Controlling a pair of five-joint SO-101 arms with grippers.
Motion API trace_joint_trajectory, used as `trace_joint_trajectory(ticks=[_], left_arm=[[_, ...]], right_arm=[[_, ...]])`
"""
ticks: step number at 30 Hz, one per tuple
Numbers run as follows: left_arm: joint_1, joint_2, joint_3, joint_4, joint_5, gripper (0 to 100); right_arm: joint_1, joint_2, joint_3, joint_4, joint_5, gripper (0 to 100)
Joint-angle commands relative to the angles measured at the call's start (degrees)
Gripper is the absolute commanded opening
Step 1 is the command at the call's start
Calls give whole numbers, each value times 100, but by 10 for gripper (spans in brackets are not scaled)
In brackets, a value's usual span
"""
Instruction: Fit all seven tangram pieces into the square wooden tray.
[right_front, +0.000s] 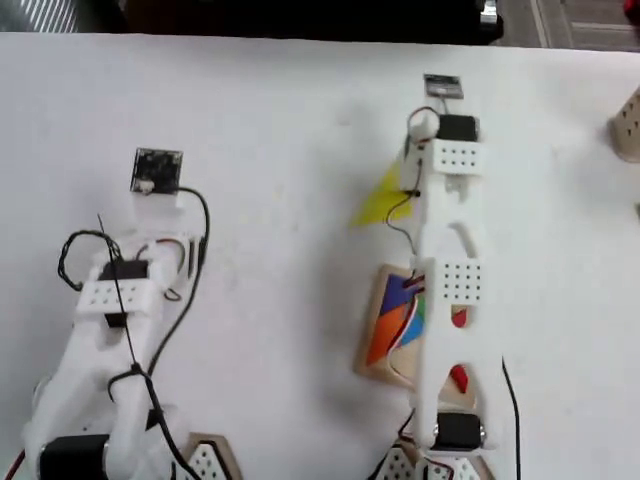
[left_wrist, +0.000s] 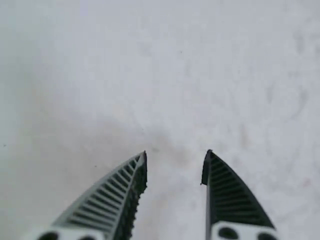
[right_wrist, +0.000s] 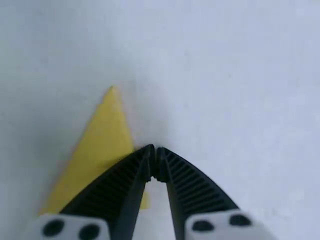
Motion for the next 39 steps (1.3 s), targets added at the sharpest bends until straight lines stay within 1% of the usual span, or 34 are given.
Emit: trace_joint_trajectory(ticks=[1, 6, 11, 13, 17, 22, 25, 29, 32, 35, 37, 39], left_arm=[[-57, -215, -9, -123, 26, 192], [-57, -215, -9, -132, 26, 192], [-66, -215, -9, -158, 26, 194], [-66, -215, -9, -158, 26, 194], [-66, -215, -9, -158, 26, 194], [-66, -215, -9, -158, 26, 194], [-66, -215, 0, -149, 26, 194], [-154, -215, 0, -158, 26, 194], [-154, -215, 0, -158, 26, 194], [-154, -215, 0, -158, 26, 194], [-154, -215, 0, -158, 26, 194], [-154, -215, 0, -158, 26, 194]], right_arm=[[-84, -189, -26, 119, -44, 17], [-224, -541, 492, 145, -35, 17], [-514, -1552, 2119, 127, -123, 18], [-532, -1982, 2637, 75, -316, 18], [-514, -2404, 3297, -462, -404, 18], [-330, -2431, 3341, -1560, -448, 18], [-207, -2413, 3341, -2325, -835, 20], [-207, -2369, 3402, -3011, -985, 21], [-259, -2176, 3349, -3275, -1020, 21], [-409, -1965, 3349, -3310, -985, 21], [-488, -1903, 3341, -3099, -967, 21], [-602, -1895, 3226, -2695, -677, 18]])
